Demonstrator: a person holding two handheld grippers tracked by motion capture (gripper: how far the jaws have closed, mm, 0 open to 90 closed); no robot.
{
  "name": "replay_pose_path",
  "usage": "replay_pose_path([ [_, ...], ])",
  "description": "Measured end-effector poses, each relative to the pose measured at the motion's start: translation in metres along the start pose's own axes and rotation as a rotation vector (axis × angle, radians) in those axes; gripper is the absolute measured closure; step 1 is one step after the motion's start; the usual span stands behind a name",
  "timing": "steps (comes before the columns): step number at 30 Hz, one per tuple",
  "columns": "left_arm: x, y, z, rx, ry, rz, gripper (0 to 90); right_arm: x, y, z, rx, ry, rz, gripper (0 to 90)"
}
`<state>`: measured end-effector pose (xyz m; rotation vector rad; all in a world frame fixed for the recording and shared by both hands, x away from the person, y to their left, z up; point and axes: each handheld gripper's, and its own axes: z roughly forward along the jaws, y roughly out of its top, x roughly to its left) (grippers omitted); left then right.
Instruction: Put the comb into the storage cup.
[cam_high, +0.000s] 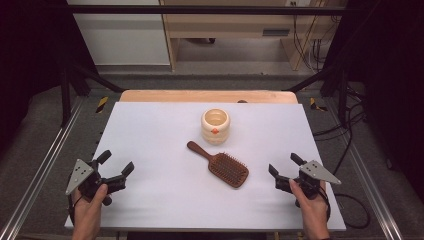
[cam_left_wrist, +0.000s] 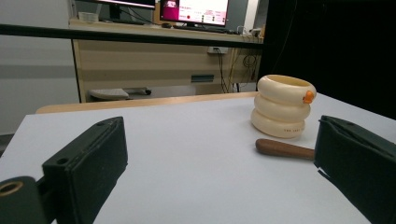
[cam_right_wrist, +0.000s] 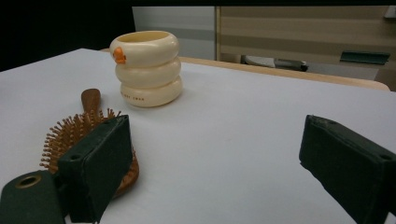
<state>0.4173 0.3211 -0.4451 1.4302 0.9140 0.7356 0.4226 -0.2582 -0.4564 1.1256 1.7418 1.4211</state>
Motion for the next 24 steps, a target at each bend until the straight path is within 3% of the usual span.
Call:
replay_pose_path([
  [9,-0.003,0.001,0.001,0.013,-0.002,0.008,2.5,0.001,0.001,-0.001,0.005,0.001,0.024,7.6],
  [24,-0.004,0.001,0.000,0.014,0.003,0.016,2.0,0.010,0.003,0.000,0.018,-0.003,0.021,13.8],
])
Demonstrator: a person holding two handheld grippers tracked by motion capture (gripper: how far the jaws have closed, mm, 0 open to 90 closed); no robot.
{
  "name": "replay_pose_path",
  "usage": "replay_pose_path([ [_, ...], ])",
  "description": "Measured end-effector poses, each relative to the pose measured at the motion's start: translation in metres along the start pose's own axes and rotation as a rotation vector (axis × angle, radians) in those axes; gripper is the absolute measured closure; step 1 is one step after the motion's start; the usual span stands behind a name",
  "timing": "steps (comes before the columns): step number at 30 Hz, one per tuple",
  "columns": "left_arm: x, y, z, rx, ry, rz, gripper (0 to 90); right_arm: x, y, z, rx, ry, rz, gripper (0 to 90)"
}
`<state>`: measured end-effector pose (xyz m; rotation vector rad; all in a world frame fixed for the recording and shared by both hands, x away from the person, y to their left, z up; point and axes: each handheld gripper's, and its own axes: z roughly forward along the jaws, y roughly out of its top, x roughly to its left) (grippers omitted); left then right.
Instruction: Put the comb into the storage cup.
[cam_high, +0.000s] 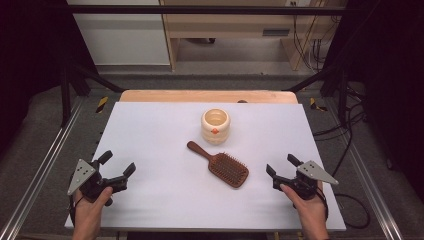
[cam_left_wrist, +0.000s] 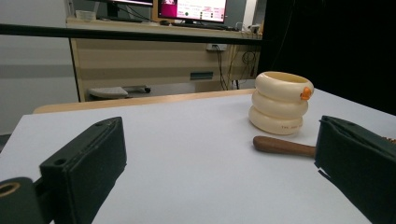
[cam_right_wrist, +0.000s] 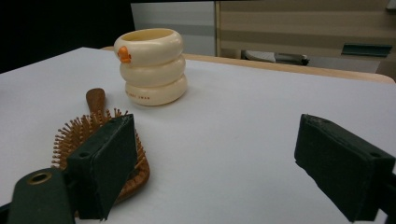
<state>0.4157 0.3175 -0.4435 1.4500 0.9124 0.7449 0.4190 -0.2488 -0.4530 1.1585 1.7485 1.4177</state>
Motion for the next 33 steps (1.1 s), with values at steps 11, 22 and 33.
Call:
replay_pose_path([
  [11,0.000,0.000,0.000,0.004,0.000,-0.002,2.4,0.008,0.002,-0.001,-0.006,0.046,-0.029,36.0],
  [22,0.000,0.000,0.000,0.006,0.005,0.002,2.6,0.019,0.003,0.001,0.010,0.078,-0.064,67.1],
  [33,-0.001,-0.001,0.001,0.011,0.013,0.008,2.7,0.028,0.000,0.005,0.034,0.113,-0.094,86.7],
])
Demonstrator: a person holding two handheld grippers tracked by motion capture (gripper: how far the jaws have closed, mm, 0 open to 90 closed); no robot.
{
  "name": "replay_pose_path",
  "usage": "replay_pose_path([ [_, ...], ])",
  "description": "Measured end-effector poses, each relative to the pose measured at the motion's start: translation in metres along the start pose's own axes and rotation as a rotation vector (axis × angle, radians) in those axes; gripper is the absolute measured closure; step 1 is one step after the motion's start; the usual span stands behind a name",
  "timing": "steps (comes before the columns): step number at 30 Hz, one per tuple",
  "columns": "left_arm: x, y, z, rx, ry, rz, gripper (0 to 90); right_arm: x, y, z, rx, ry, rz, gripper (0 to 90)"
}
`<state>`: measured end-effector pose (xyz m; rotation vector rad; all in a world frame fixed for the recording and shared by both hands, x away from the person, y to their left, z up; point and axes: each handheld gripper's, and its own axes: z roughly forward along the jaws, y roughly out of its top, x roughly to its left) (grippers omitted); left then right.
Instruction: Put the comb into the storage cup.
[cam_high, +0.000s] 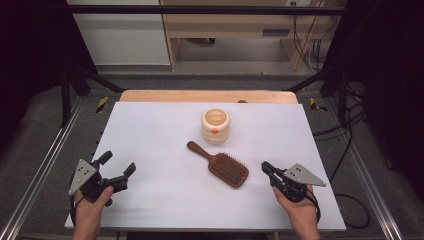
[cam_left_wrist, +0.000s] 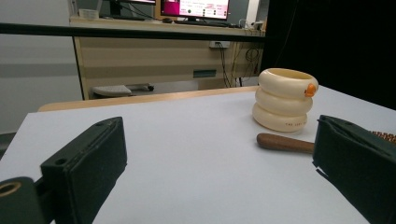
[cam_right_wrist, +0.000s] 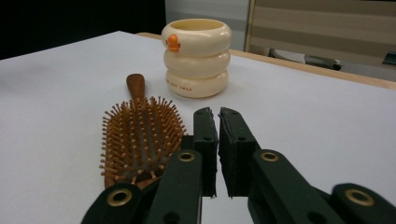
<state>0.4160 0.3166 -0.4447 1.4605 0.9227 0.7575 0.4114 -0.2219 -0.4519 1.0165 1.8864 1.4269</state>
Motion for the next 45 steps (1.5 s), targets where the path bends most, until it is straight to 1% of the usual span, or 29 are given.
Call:
replay_pose_path([
  [3,0.000,0.000,0.000,0.003,-0.001,0.003,2.7,0.003,0.000,0.002,0.015,0.018,-0.003,89.9],
  [5,-0.001,0.000,0.000,0.007,-0.001,0.008,2.7,0.007,-0.001,0.005,0.039,0.031,-0.005,90.0],
  [6,-0.001,0.000,0.001,0.007,-0.008,0.006,2.7,0.007,-0.001,0.005,0.039,0.031,-0.005,90.0],
  [10,-0.002,0.000,0.001,0.013,-0.007,0.016,2.8,0.010,-0.001,0.008,0.065,0.053,-0.001,90.0],
  [12,-0.002,-0.001,0.002,0.013,-0.005,0.015,2.7,0.011,-0.001,0.009,0.070,0.056,0.002,90.0],
  [19,-0.003,-0.001,0.002,0.018,-0.005,0.020,2.8,0.018,-0.002,0.016,0.110,0.085,-0.013,90.0],
  [23,-0.002,-0.001,0.002,0.016,-0.006,0.018,2.8,0.021,-0.001,0.020,0.129,0.089,-0.025,90.0],
  [26,-0.002,-0.001,0.002,0.017,-0.007,0.017,2.8,0.023,0.000,0.021,0.135,0.090,-0.020,90.0],
  [33,-0.002,0.000,0.002,0.018,-0.005,0.021,2.9,0.027,-0.001,0.028,0.177,0.092,-0.022,90.0],
  [36,-0.002,-0.001,0.002,0.023,-0.003,0.023,3.0,0.027,-0.003,0.031,0.196,0.083,-0.015,90.0],
  [41,-0.002,0.000,0.003,0.024,-0.003,0.027,3.0,0.029,-0.006,0.037,0.228,0.091,0.002,90.0],
  [43,-0.002,0.000,0.003,0.024,-0.003,0.027,3.0,0.030,-0.007,0.038,0.234,0.090,0.005,90.0],
  [45,-0.002,-0.001,0.003,0.024,-0.002,0.027,3.0,0.031,-0.008,0.041,0.247,0.092,-0.005,90.0],
])
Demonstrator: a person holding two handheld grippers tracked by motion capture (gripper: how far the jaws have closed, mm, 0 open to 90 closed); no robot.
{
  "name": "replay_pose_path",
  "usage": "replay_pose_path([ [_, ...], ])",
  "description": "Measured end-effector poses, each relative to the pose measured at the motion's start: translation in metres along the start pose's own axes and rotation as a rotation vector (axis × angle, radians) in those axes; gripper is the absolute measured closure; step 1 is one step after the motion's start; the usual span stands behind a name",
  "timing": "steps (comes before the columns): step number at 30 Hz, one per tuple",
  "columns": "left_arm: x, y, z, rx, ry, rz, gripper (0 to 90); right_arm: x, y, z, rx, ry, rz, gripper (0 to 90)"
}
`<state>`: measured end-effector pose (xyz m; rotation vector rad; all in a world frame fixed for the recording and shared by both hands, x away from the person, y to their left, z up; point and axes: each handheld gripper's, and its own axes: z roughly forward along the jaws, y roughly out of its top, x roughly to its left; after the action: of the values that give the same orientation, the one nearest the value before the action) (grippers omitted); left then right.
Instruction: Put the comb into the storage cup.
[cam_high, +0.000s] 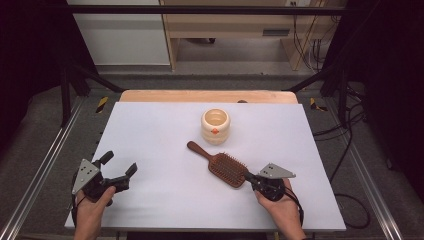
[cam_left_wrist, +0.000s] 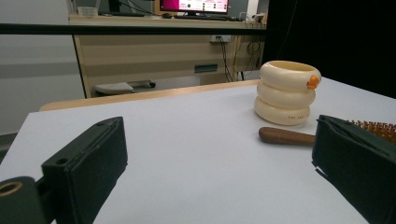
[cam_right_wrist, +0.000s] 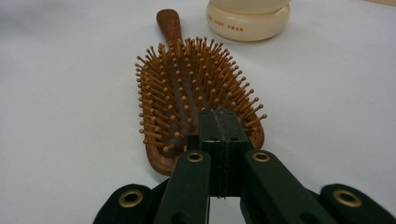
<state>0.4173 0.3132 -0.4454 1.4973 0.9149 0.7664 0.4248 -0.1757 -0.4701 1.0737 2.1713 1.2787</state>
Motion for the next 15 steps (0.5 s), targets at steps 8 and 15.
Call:
replay_pose_path([
  [8,0.000,0.000,0.000,0.001,-0.001,0.003,3.0,-0.004,-0.001,0.007,0.028,-0.006,0.007,90.0],
  [15,-0.001,0.001,0.001,0.001,-0.004,0.006,3.0,-0.010,0.003,0.015,0.038,-0.019,0.011,90.0],
])
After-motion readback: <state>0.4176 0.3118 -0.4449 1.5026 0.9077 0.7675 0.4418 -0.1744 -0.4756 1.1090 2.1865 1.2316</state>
